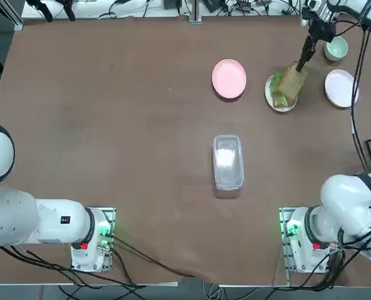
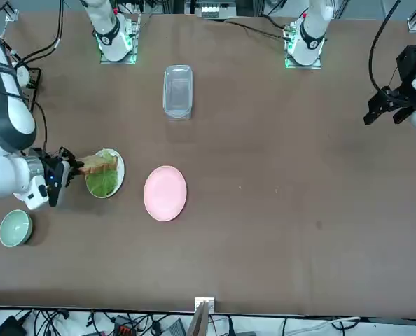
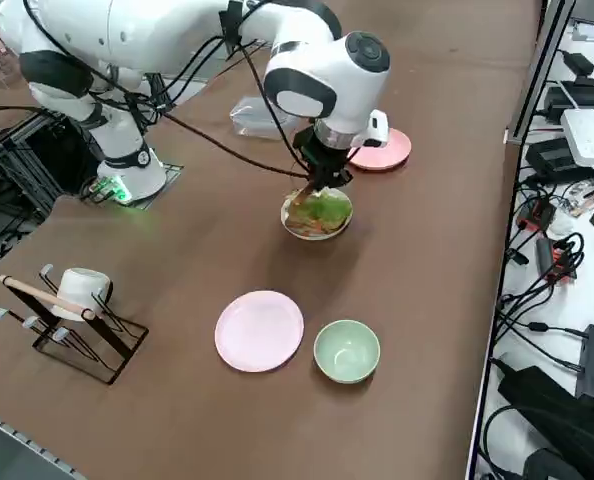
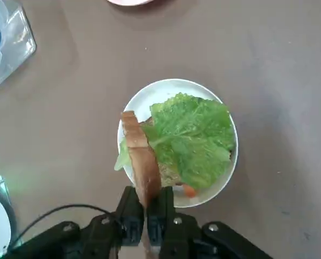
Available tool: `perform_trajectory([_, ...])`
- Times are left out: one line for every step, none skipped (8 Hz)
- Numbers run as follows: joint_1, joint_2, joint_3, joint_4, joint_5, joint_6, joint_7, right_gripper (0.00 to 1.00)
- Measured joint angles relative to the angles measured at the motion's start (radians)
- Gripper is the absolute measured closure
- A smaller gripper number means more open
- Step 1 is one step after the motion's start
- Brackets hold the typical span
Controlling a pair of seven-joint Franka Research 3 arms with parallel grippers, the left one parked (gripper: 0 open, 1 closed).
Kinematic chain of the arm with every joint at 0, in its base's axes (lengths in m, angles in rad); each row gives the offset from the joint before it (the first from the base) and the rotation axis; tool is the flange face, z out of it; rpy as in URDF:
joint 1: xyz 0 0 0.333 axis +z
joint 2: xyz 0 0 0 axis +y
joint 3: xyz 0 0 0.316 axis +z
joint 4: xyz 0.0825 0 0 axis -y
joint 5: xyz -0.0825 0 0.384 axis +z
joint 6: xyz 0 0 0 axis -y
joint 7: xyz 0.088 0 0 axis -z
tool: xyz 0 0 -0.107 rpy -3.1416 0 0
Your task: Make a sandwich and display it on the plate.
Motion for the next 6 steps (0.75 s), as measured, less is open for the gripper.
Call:
perform_trajectory([0.004, -0.001, 0.006, 0.000, -0.010, -0.007, -0.001, 0.92])
perform_trajectory([0.008, -0.001, 0.008, 0.000, -0.019, -0.020, -0.002, 0.92])
perform_trajectory([0.013, -0.001, 0.009, 0.000, -0.022, -0.030, -0.002, 0.92])
perform_trajectory([0.016, -0.001, 0.009, 0.000, -0.023, -0.034, -0.002, 0.92])
perform_trajectory([0.018, -0.001, 0.009, 0.000, -0.024, -0.035, -0.007, 0.92])
perform_trajectory([0.019, -0.001, 0.009, 0.000, -0.025, -0.036, -0.013, 0.92])
